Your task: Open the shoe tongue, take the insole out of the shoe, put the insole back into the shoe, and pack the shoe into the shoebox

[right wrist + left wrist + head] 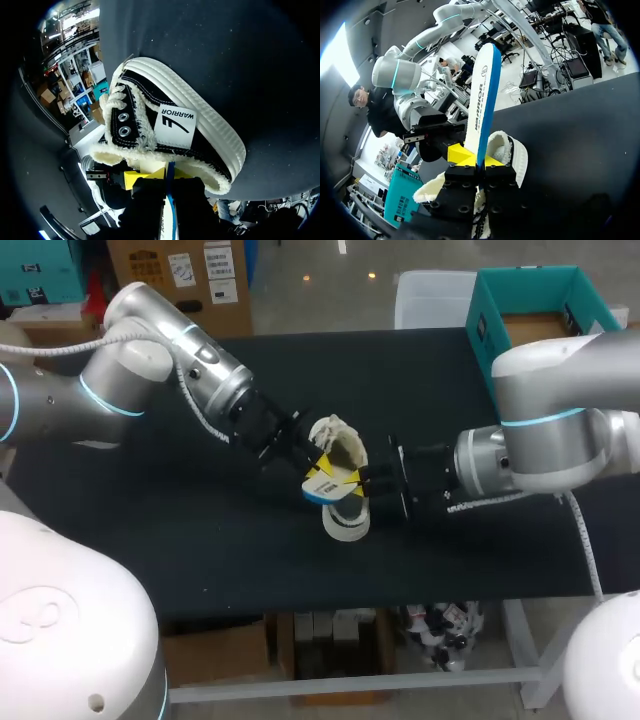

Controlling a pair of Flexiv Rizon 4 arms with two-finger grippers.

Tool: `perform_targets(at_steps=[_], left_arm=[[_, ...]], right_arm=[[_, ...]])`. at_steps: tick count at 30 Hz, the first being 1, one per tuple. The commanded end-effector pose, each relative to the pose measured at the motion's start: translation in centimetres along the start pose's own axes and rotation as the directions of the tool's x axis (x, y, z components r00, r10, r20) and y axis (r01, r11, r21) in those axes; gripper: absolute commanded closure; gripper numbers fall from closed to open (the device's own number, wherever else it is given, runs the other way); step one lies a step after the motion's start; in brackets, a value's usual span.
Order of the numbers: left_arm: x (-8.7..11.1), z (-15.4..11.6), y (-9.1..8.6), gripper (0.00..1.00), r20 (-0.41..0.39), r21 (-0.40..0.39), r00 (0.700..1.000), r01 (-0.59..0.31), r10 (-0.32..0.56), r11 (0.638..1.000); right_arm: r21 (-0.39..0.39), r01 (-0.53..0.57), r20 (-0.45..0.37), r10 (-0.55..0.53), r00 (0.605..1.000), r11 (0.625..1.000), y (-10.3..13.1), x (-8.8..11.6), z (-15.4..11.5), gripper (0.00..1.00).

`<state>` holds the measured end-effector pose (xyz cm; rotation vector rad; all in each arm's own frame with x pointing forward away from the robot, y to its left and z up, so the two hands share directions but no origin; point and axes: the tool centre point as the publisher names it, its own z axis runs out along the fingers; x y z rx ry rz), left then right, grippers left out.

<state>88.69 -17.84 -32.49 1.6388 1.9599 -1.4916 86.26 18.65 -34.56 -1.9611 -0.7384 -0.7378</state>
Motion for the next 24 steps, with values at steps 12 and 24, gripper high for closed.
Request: perform_targets(at_steps=[12, 24], left_arm=[[0.4, 0.4, 1.4, 1.0, 0.011, 0.009, 1.0, 0.027, -0.027, 1.0], [0.3, 0.4, 0.5, 1.0, 0.023, 0.01, 1.0, 0.018, -0.019, 1.0]], right_arm=[[0.023, -0.023, -0.016, 0.023, 1.0, 0.999, 1.0, 0.1, 1.0, 0.67], [0.004, 0.003, -0.082, -0.003, 0.997, 1.0, -2.0, -0.3, -1.2, 0.49]])
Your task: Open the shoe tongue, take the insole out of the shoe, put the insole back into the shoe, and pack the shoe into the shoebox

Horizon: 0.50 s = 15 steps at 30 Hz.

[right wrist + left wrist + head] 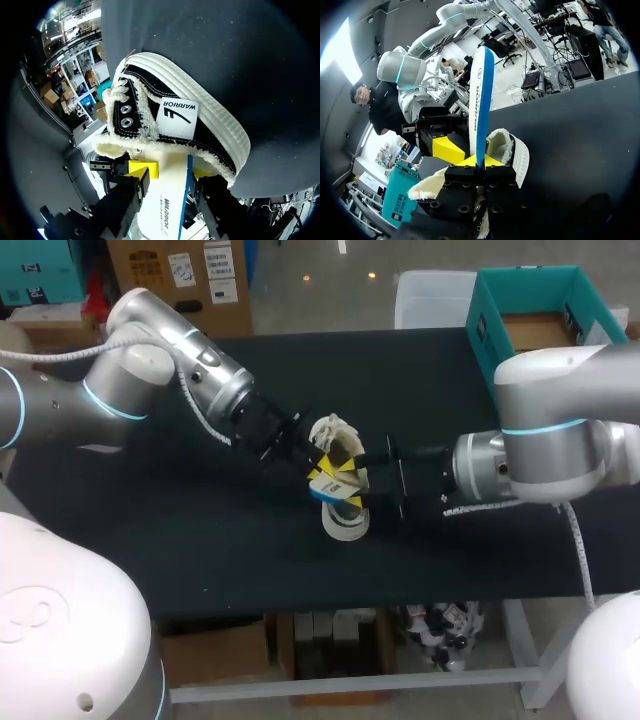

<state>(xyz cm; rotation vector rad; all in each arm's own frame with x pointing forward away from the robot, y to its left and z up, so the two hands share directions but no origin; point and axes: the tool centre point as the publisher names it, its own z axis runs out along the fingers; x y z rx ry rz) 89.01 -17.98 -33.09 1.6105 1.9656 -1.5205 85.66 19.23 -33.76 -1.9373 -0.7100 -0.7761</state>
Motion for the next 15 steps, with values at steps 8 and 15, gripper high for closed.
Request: perform_targets(at_steps=[8, 15], left_arm=[[0.2, 0.3, -0.4, 1.0, 0.007, -0.003, 1.0, 0.002, -0.002, 1.0], [0.4, 0.3, -0.5, 1.0, 0.014, -0.004, 1.0, 0.005, -0.005, 1.0]], right_arm=[[0.039, 0.018, -0.07, -0.015, 0.997, 0.999, -1.1, -0.9, -1.2, 0.66], [0.065, 0.022, -0.064, -0.018, 0.998, 0.998, -0.8, -0.7, -0.2, 1.0]])
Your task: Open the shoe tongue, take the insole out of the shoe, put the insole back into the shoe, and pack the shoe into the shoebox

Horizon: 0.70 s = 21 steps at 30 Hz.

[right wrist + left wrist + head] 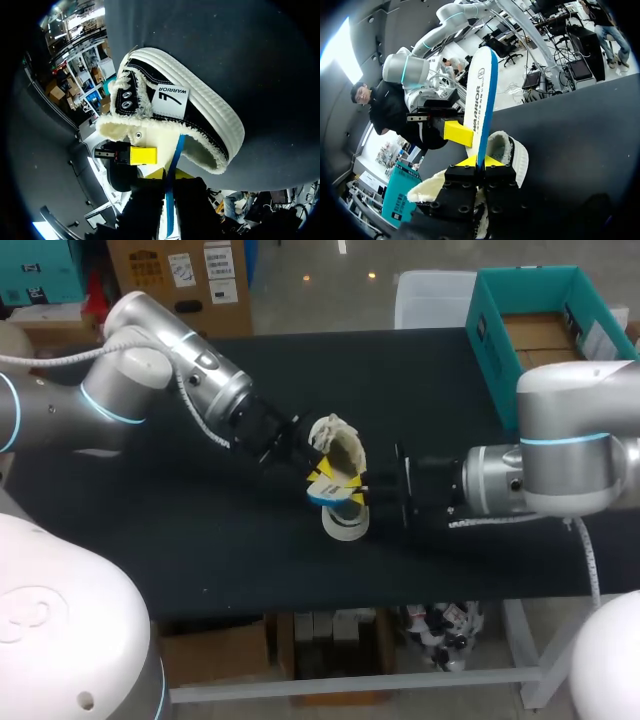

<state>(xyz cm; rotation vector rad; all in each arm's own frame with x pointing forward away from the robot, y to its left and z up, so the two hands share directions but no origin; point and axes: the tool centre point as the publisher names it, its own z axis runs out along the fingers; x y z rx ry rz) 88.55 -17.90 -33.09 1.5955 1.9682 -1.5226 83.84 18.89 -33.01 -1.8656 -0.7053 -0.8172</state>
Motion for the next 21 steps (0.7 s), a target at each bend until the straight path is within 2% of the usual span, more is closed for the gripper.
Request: perform_targets(at_steps=[1, 5, 6, 7, 8, 9, 12, 16, 21], left_arm=[[0.2, 0.1, -0.1, 1.0, 0.004, 0.0, 1.0, 0.001, -0.001, 1.0], [0.4, 0.1, -0.7, 1.0, -0.001, 0.007, 1.0, 0.004, -0.004, 1.0], [0.4, 0.0, -0.9, 0.91, -0.003, 0.01, 1.0, 0.002, -0.002, 1.0], [0.4, -0.1, -1.2, 0.72, -0.006, 0.012, 1.0, -0.001, 0.001, 1.0], [0.3, -0.2, -1.4, 0.62, -0.006, 0.011, 1.0, -0.002, 0.002, 1.0], [0.2, -0.4, -1.7, 0.61, -0.005, 0.009, 1.0, -0.008, 0.008, 1.0], [0.0, -0.7, -2.6, 0.66, 0.005, 0.011, 1.0, -0.029, 0.028, 1.0], [-0.4, -0.8, -3.2, 1.0, 0.002, 0.007, 0.999, -0.049, 0.049, 0.999], [-0.6, -0.3, -3.3, 1.0, -0.034, 0.019, 0.997, -0.071, 0.072, 0.997]], right_arm=[[0.024, 0.002, -0.006, -0.002, 1.0, 1.0, 0.8, -0.1, 0.9, 1.0], [0.013, 0.0, 0.008, 0.0, 1.0, 1.0, 0.9, -0.2, 1.0, 1.0], [0.006, 0.005, 0.009, -0.005, 1.0, 1.0, 1.0, -0.2, 0.9, 1.0], [-0.005, 0.005, 0.012, -0.005, 1.0, 1.0, 0.9, -0.2, 0.8, 1.0], [-0.004, 0.007, 0.009, -0.007, 1.0, 1.0, 0.9, -0.2, 0.7, 1.0], [-0.007, 0.011, 0.012, -0.011, 1.0, 1.0, 0.9, -0.1, 0.7, 1.0], [-0.012, 0.016, 0.012, -0.016, 1.0, 1.0, 0.7, 0.0, 0.6, 1.0], [-0.013, 0.022, 0.01, -0.022, 1.0, 1.0, 0.7, 0.0, 0.6, 1.0], [-0.016, 0.036, 0.017, -0.036, 0.999, 0.999, 0.8, 0.0, 0.5, 1.0]])
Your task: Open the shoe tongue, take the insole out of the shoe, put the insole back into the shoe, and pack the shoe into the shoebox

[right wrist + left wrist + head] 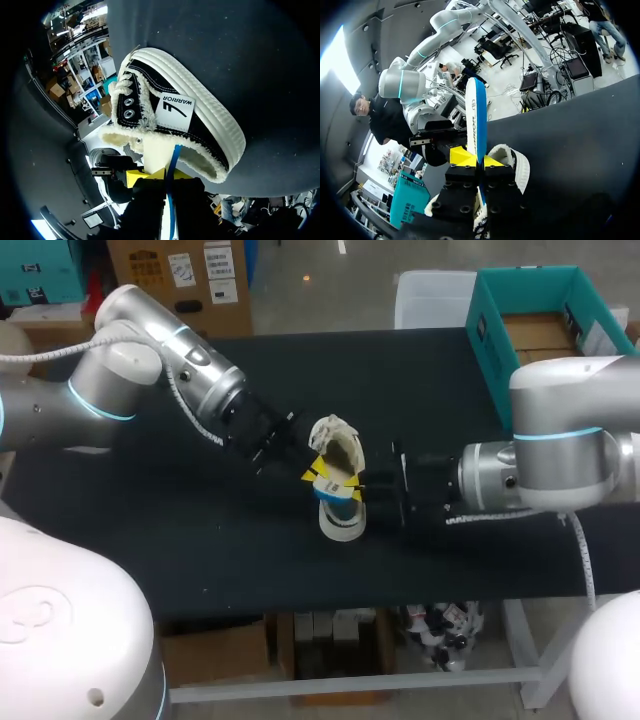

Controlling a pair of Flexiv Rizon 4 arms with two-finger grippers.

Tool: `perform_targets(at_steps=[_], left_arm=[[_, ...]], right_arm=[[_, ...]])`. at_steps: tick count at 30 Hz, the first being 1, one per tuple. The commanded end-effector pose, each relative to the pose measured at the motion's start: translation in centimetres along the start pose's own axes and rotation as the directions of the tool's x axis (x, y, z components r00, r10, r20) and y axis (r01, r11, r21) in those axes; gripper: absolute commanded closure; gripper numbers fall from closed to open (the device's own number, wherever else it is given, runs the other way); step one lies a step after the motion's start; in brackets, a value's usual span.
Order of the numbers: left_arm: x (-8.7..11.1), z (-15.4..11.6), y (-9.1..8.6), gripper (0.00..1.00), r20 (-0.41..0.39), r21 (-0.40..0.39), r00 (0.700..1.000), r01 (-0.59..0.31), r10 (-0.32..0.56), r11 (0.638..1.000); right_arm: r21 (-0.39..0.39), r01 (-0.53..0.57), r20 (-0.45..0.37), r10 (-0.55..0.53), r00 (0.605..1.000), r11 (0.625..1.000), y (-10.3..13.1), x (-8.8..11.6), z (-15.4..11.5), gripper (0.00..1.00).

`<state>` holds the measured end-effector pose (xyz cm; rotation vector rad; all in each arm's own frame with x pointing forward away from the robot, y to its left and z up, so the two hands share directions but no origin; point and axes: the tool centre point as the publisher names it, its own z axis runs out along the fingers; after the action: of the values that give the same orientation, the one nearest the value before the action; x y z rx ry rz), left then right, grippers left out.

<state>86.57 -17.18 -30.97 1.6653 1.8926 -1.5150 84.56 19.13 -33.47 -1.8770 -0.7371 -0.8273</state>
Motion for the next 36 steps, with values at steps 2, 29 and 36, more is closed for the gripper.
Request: perform_targets(at_steps=[2, 29, 36], left_arm=[[-0.5, 0.6, -0.1, 1.0, -0.036, -0.003, 0.999, -0.007, 0.007, 1.0], [0.6, 0.3, 4.2, 1.0, -0.043, -0.027, 0.997, 0.067, -0.068, 0.997], [0.7, 0.3, 3.8, 1.0, -0.038, -0.028, 0.997, 0.063, -0.065, 0.998]], right_arm=[[-0.01, 0.019, 0.014, -0.019, 1.0, 1.0, 0.1, -0.1, -0.1, 1.0], [-0.021, 0.008, 0.059, -0.006, 0.998, 1.0, 3.1, 0.2, 1.1, 0.81], [-0.068, 0.023, 0.034, -0.021, 0.999, 0.997, 0.6, 0.2, -0.4, 0.54]])
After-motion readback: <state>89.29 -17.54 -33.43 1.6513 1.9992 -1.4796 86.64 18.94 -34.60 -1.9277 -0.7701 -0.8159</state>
